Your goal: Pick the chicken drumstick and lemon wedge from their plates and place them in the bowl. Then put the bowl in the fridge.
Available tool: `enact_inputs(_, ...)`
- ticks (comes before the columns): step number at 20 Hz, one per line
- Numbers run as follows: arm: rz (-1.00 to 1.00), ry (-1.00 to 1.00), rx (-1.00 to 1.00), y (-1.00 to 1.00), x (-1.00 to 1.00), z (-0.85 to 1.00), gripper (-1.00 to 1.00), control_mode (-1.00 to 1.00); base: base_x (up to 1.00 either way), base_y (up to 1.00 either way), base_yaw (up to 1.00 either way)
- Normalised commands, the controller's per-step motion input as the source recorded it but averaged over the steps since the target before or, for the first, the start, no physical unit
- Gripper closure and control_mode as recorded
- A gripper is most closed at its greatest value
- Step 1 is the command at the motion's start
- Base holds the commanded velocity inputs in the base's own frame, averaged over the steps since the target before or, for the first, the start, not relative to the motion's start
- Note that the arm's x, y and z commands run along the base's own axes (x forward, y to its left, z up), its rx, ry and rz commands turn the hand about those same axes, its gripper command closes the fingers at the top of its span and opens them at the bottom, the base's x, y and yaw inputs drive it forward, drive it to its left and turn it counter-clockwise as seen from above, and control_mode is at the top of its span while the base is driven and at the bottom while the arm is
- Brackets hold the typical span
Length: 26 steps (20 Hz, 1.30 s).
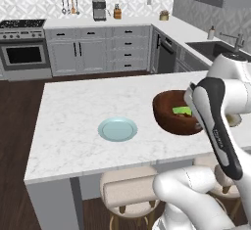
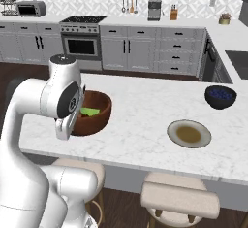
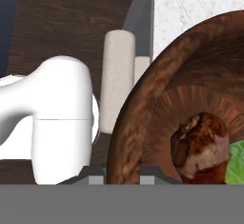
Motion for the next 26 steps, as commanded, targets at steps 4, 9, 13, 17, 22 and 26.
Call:
enact_inputs(4,0.0,0.04,0.0,0.0,0.06,0.07,1.0,-1.0,0.0,0.0,0.0)
enact_inputs(9,0.0,0.04,0.0,0.0,0.08,0.0,1.0,-1.0,0.0,0.0,0.0)
enact_inputs(13,0.0,0.01,0.0,0.0,0.01,0.0,1.0,1.0,-0.18,0.06,0.0)
enact_inputs(17,0.0,0.0,0.0,0.0,0.0,0.0,1.0,1.0,-1.0,0.82,0.09)
enact_inputs(22,0.0,0.0,0.0,0.0,0.0,0.0,1.0,1.0,-0.81,1.0,0.17)
enact_inputs(26,0.0,0.0,0.0,0.0,0.0,0.0,1.0,1.0,-0.12,1.0,0.08)
